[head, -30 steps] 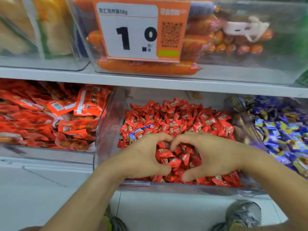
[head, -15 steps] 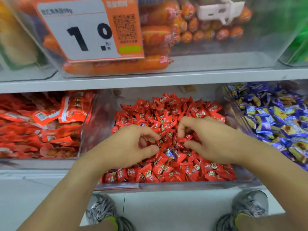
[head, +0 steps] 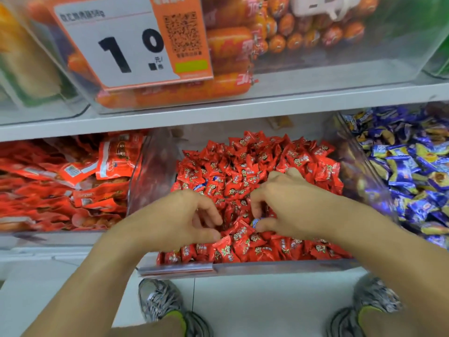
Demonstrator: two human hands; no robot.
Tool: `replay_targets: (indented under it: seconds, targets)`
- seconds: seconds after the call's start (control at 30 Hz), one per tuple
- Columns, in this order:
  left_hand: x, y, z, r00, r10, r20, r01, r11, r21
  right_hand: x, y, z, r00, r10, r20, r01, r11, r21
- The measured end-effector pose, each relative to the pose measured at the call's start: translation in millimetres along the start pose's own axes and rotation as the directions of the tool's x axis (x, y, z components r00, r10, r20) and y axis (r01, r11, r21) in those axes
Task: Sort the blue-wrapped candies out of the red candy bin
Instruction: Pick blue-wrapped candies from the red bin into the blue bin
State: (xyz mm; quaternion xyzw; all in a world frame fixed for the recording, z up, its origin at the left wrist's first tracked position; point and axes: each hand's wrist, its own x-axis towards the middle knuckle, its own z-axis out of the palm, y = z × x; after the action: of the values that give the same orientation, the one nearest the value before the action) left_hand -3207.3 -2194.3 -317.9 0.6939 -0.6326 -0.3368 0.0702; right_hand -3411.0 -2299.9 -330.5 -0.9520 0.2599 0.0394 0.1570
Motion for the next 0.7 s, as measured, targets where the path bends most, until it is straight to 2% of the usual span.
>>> replay_targets:
  seconds: [0.07, 0.13, 0.2, 0.27, 0.33, 0.4, 0.47, 0.53, 0.6, 0.63, 0.7]
  targets:
    - [2.5, 1.7, 10.5, 0.997, 0.011, 0.073, -0.014, 0.999, 0.041, 2.0, 2.0, -0.6, 1.0, 0.02, 0.021, -0.022, 0.998, 0.065]
    - [6.3, 5.5, 16.5, 0.997, 0.032, 0.065, -0.037, 0.996, 0.08, 4.6, 1.1, 0.6, 1.0, 0.009, 0.022, -0.012, 0.99, 0.138]
    - [6.8, 5.8, 10.6, 1.0, 0.027, 0.001, -0.027, 0.996, 0.08, 5.5, 0.5, -0.7, 1.0, 0.007, -0.004, -0.007, 0.983, 0.185]
    - [4.6, 1.2, 1.0, 0.993, 0.007, -0.12, 0.001, 0.998, 0.068, 4.4, 1.8, -6.4, 0.998, 0.03, -0.064, -0.013, 0.969, 0.246]
    - [2.4, -3.2, -8.1, 0.97, -0.056, -0.236, 0.033, 0.994, -0.101, 3.1, 5.1, -13.6, 0.988, 0.056, -0.146, -0.002, 0.939, 0.344]
    - [0.8, 0.6, -13.6, 0.953, -0.123, -0.278, 0.026, 0.944, -0.328, 3.9, 5.3, -17.4, 0.978, 0.105, -0.18, -0.008, 0.883, 0.47]
    - [1.2, 8.4, -15.4, 0.952, -0.122, -0.282, -0.015, 0.898, -0.439, 6.7, -2.9, -18.3, 0.976, 0.177, -0.127, -0.052, 0.756, 0.653]
    - [1.5, 17.0, -12.7, 0.955, -0.078, -0.288, -0.072, 0.876, -0.477, 9.1, -15.4, -16.5, 0.978, 0.205, -0.023, -0.081, 0.485, 0.871]
    - [1.3, 23.2, -7.6, 0.944, -0.049, -0.326, -0.112, 0.882, -0.458, 10.9, -26.5, -14.1, 0.982, 0.159, 0.103, -0.134, 0.199, 0.971]
    - [1.1, 24.1, -6.0, 0.936, -0.055, -0.346, -0.112, 0.89, -0.443, 11.5, -30.7, -12.1, 0.982, 0.121, 0.145, -0.16, 0.123, 0.979]
    - [2.1, 20.6, -5.9, 0.934, -0.091, -0.346, -0.076, 0.895, -0.44, 13.4, -33.0, -7.1, 0.984, 0.096, 0.149, -0.158, 0.1, 0.982]
